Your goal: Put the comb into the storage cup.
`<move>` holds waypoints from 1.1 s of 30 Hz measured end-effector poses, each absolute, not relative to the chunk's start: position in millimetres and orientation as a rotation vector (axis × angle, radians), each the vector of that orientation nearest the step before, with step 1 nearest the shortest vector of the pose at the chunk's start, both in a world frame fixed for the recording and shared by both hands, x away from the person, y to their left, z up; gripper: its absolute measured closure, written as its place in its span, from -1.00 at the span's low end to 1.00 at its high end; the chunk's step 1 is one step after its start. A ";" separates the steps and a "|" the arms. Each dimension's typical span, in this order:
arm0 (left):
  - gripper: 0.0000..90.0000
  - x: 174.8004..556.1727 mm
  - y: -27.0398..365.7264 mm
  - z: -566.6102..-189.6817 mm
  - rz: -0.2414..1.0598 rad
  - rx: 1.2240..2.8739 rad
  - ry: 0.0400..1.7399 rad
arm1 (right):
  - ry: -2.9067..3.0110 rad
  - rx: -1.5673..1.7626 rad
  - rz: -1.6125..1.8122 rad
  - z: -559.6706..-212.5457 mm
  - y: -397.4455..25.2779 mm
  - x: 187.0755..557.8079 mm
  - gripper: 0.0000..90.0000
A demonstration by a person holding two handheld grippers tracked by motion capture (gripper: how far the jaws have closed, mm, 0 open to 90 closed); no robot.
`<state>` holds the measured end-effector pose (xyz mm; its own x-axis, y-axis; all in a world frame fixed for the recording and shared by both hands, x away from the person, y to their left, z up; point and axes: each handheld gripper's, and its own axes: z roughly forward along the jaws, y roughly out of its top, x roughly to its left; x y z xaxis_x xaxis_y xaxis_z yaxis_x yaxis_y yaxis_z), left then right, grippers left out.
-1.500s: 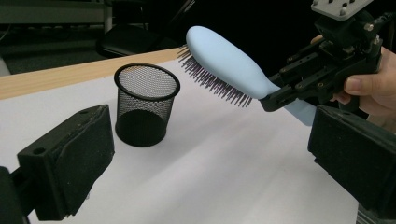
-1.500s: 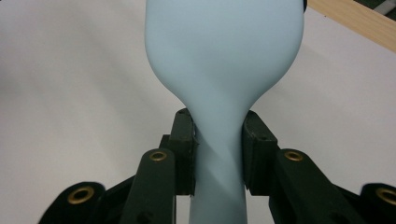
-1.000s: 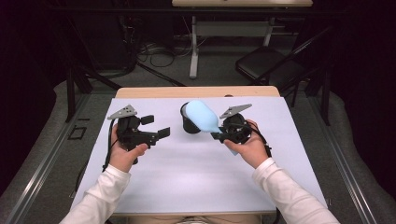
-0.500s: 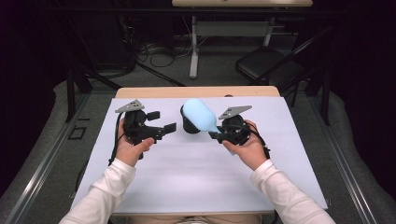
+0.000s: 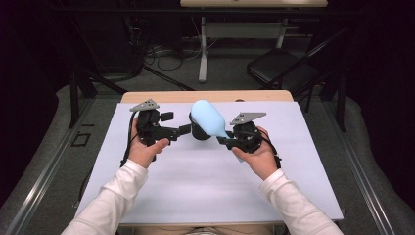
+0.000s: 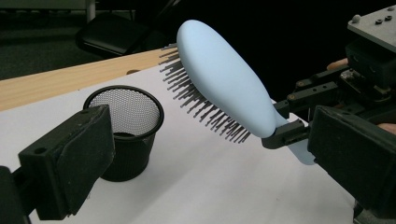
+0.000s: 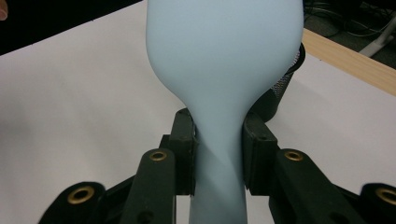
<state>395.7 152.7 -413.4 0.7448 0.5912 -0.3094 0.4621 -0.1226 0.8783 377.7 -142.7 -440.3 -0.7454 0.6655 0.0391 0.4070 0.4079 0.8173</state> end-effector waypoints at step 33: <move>-0.97 420.0 131.3 -404.5 0.077 1.777 0.843 | 2.319 0.907 1.390 -433.4 -141.2 373.0 0.55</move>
<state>420.0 131.3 -404.5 0.7433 0.5725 -0.3461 0.5004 -0.1324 0.8556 373.0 -141.2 -433.4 -0.7602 0.6458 0.0712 0.3672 0.3366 0.8671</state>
